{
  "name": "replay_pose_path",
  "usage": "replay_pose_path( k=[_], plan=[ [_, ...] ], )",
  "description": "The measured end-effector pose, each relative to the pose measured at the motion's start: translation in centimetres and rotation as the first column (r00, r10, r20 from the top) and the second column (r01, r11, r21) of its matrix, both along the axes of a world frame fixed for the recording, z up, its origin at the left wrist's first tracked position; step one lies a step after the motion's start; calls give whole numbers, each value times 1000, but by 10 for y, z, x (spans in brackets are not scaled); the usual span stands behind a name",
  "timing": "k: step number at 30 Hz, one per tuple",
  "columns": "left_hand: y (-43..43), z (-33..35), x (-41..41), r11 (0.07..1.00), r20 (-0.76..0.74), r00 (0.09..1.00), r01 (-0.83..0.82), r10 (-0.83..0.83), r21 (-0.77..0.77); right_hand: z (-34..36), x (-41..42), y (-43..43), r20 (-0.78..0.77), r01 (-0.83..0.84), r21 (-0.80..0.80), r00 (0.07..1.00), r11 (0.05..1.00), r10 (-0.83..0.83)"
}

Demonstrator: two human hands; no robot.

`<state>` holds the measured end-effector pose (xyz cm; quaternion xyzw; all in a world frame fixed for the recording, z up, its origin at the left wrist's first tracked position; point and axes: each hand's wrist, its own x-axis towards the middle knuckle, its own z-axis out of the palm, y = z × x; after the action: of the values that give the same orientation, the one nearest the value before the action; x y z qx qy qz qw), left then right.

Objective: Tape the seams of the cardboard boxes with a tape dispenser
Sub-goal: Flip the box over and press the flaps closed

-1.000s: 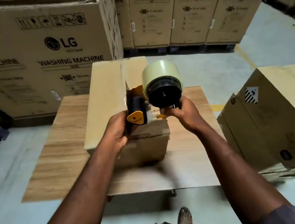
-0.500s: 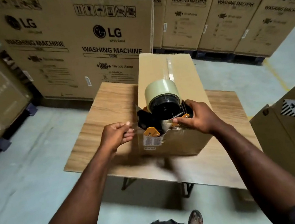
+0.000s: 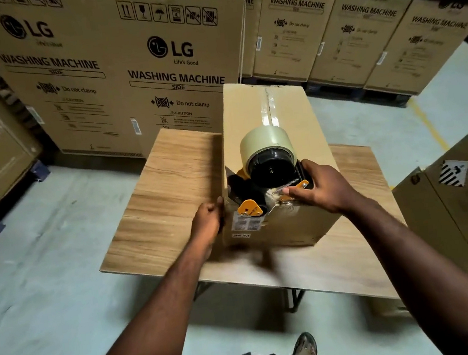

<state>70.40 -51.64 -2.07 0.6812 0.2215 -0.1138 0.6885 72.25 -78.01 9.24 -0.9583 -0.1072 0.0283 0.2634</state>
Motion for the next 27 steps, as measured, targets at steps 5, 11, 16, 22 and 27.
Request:
replay_pose_path(
  k=[5,11,16,22,27],
  plan=[
    [-2,-22,-6,999,-133,991,30,-32,-18,-5,-1,-2,18,3,-5,1000,1000,-2],
    [-2,-8,6,978,-86,994,-82,67,-192,-1,6,-6,-56,15,12,998,1000,-14],
    [9,-11,9,990,-18,991,-135,136,34,10,11,-5,-160,-38,21,986,999,41],
    [-12,22,13,977,253,964,-124,77,176,11,11,-4,-193,-90,26,977,996,93],
    [-16,29,6,958,308,944,-191,119,214,10,6,-12,-160,-115,-13,981,993,111]
  ],
)
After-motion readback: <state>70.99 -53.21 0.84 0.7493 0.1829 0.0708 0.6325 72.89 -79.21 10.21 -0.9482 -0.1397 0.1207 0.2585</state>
